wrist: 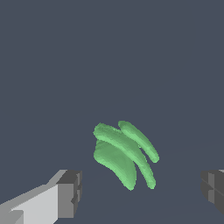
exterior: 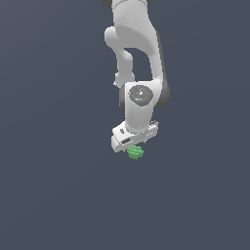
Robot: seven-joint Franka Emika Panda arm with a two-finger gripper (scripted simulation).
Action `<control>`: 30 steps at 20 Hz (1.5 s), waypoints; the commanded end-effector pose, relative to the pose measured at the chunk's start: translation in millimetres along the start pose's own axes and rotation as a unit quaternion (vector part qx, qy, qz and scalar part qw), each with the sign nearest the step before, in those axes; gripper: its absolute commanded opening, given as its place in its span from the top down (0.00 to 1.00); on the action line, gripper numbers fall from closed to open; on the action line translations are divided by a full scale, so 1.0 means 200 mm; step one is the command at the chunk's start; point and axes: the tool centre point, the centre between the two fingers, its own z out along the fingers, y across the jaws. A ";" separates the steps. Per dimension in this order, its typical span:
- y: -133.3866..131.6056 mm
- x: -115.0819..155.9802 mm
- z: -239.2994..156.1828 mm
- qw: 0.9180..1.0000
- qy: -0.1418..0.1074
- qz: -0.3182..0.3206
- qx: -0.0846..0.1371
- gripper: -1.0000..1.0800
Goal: Pick up the object and move it to a goal position.
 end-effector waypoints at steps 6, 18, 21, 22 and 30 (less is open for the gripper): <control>-0.03 0.01 0.05 1.000 0.001 -0.026 0.003 0.04; -0.03 0.01 0.25 1.000 0.001 -0.026 0.003 0.04; -0.03 0.01 0.29 1.000 0.001 -0.026 0.003 0.04; -0.03 0.01 0.30 1.000 0.001 -0.026 0.003 0.04; -0.03 0.01 0.30 1.000 0.001 -0.026 0.003 1.00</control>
